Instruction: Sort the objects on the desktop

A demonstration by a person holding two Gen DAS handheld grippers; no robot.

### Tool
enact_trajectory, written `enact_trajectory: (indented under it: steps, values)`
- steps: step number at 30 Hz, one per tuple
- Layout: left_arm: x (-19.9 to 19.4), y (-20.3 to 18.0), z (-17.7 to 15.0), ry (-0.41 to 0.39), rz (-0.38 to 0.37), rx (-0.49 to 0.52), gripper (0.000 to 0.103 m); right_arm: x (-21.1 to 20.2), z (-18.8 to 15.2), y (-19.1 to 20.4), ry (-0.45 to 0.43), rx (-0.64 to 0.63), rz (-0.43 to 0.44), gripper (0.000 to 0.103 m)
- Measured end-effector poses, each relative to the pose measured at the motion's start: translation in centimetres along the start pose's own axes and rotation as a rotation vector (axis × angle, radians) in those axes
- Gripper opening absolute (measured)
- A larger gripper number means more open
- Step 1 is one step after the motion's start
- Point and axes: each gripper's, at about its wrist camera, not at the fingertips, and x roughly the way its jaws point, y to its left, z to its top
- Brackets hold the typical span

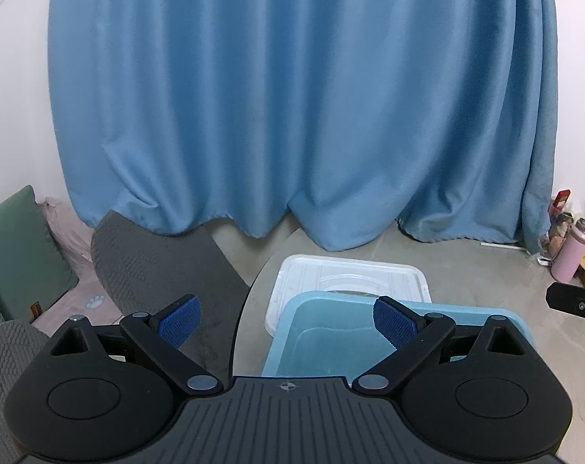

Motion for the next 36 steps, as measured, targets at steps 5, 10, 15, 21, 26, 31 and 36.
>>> enact_trajectory:
  steps: [5, 10, 15, 21, 26, 31, 36]
  values:
    - [1.8, 0.1, 0.8, 0.016, -0.024, 0.021, 0.097, 1.4, 0.4, -0.1, 0.021, 0.040, -0.021, 0.088]
    - [4.3, 0.1, 1.8, 0.033, -0.069, 0.042, 0.097, 2.7, 0.9, 0.0, 0.040, 0.067, -0.076, 0.088]
    - [6.5, 0.4, 3.0, 0.045, -0.109, 0.067, 0.097, 4.2, 1.8, 0.4, 0.059, 0.095, -0.126, 0.088]
    - [8.8, 1.4, 4.1, 0.066, -0.142, 0.093, 0.097, 5.2, 3.1, 1.6, 0.054, 0.098, -0.153, 0.088]
    - [10.2, 2.7, 5.7, 0.086, -0.171, 0.097, 0.097, 5.3, 4.5, 2.7, 0.038, 0.093, -0.154, 0.088]
    - [11.1, 3.9, 7.9, 0.103, -0.196, 0.117, 0.097, 4.9, 6.5, 3.7, 0.031, 0.086, -0.149, 0.088]
    - [12.1, 5.2, 10.1, 0.120, -0.220, 0.138, 0.097, 5.4, 8.8, 3.8, 0.027, 0.081, -0.149, 0.088]
